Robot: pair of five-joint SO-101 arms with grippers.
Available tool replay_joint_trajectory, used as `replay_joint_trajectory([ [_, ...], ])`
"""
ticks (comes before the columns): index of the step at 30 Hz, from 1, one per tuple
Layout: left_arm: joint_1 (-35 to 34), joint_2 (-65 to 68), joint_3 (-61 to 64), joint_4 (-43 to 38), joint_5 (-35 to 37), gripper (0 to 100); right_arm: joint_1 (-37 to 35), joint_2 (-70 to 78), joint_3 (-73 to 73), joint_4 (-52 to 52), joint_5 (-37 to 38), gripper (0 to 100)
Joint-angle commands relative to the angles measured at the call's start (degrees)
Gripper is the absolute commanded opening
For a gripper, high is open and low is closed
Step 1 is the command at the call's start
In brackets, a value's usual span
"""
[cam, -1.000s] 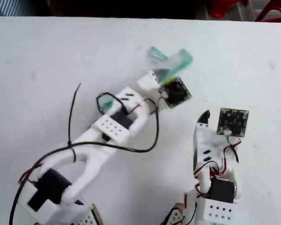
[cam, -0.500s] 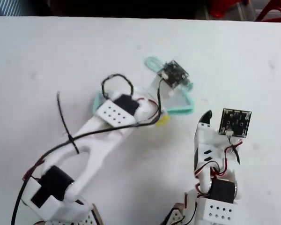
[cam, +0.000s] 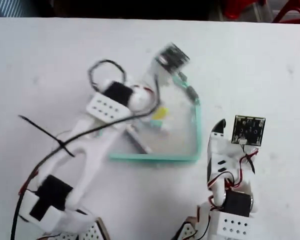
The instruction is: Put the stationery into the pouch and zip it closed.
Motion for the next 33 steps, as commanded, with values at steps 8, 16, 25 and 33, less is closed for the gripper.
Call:
replay_joint_trajectory([
  [8,-28.26,-0.66,-4.31,18.02,3.34,7,-0.13,0.04,-3.25,1.36,8.88,3.5],
  [16,-32.22,-0.57,10.46,2.55,3.16,2,-0.13,17.98,-22.59,12.44,9.23,1.7],
  [25,-28.09,20.88,4.48,0.0,8.18,2,-4.7,65.98,-46.77,17.54,8.53,1.8],
  [33,-26.42,33.01,-13.71,11.43,8.53,2,-2.68,88.4,-54.07,11.91,7.74,1.7],
])
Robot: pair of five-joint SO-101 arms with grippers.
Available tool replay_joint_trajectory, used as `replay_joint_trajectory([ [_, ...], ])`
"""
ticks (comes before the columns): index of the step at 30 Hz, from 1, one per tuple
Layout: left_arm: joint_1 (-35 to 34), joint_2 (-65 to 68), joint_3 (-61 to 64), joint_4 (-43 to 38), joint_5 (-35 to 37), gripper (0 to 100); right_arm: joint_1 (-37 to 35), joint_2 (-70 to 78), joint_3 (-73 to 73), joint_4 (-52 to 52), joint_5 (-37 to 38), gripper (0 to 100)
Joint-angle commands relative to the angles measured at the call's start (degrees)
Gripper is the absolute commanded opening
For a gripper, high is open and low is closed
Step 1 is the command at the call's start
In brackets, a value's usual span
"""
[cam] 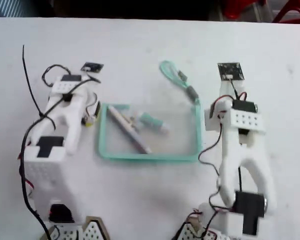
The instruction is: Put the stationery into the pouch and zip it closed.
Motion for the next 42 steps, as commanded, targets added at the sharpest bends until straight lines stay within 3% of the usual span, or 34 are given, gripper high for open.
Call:
replay_joint_trajectory([
  [1,2.68,3.03,-9.41,4.31,0.79,2,-0.66,7.43,-5.71,-1.54,1.14,1.7],
  [8,6.02,4.09,-10.46,5.01,1.23,2,-1.8,17.19,-13.98,1.19,0.62,1.7],
  [15,7.43,4.35,-13.54,5.27,3.6,2,-8.22,17.89,-17.14,1.01,0.62,1.7],
  [30,8.4,4.44,-17.41,8.62,3.69,2,-11.56,17.98,-21.8,1.19,0.53,1.7],
  [36,7.78,4.44,-17.23,11.08,3.34,2,-1.8,17.36,-22.15,3.82,-6.59,1.7],
  [42,5.67,4.44,-17.23,11.08,3.6,2,-1.36,21.67,-22.86,0.92,-2.37,1.7],
])
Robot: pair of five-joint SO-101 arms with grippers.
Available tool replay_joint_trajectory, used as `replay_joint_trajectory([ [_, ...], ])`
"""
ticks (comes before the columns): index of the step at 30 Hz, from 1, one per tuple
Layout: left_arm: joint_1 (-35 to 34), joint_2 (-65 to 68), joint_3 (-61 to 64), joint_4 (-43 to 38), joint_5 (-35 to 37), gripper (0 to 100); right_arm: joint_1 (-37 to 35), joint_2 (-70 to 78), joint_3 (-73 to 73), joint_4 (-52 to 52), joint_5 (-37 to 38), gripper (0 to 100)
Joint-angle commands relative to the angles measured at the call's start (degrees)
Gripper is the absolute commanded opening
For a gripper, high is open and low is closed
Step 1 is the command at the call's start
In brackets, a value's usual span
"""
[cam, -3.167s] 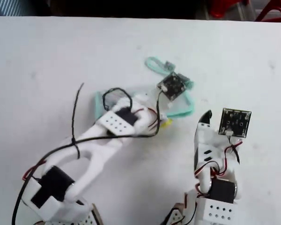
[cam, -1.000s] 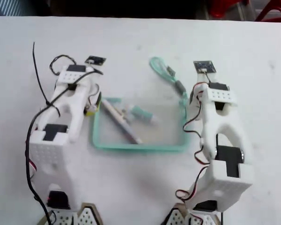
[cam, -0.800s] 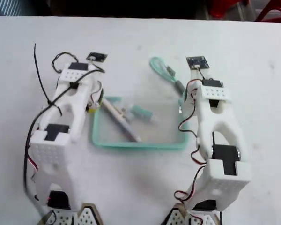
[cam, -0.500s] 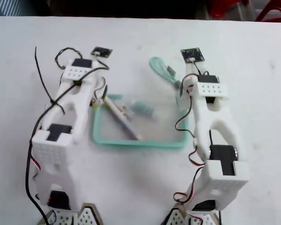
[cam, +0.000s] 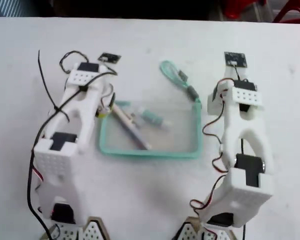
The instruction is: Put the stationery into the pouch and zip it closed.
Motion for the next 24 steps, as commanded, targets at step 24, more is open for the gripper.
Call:
replay_joint_trajectory([
  [24,-1.01,-2.07,-2.2,-0.79,0.53,2,-5.85,19.74,-30.77,14.11,-4.84,1.7],
])
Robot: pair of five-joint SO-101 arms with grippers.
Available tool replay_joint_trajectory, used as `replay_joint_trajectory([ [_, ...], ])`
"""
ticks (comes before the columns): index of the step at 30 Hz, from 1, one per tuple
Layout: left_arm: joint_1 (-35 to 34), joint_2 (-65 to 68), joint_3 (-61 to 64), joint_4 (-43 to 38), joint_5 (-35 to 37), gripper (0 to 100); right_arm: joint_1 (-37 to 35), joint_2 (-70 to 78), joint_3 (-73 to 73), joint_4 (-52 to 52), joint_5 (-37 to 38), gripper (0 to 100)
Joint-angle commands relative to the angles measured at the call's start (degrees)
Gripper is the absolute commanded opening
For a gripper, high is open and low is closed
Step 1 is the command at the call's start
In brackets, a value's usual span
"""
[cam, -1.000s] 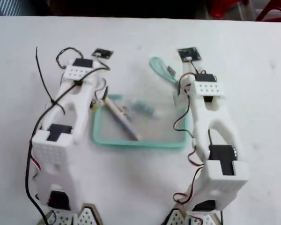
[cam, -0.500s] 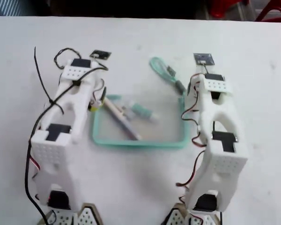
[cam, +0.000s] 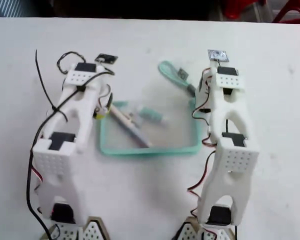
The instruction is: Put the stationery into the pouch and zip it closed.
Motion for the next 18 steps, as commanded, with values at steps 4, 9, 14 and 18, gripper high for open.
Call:
replay_joint_trajectory([
  [4,-3.03,-5.49,-6.15,1.23,0.62,2,1.1,-11.38,-2.46,4.7,0.09,1.7],
  [9,-8.04,-13.67,-20.04,9.76,0.62,2,2.33,-24.57,-2.46,8.48,0.18,1.7],
  [14,-9.63,-23.16,-39.38,18.81,0.18,2,-0.48,-38.46,-2.46,12.09,0.18,1.7],
  [18,-9.63,-29.05,-48.0,19.87,0.18,2,-4.35,-48.66,-2.37,14.9,0.18,1.7],
])
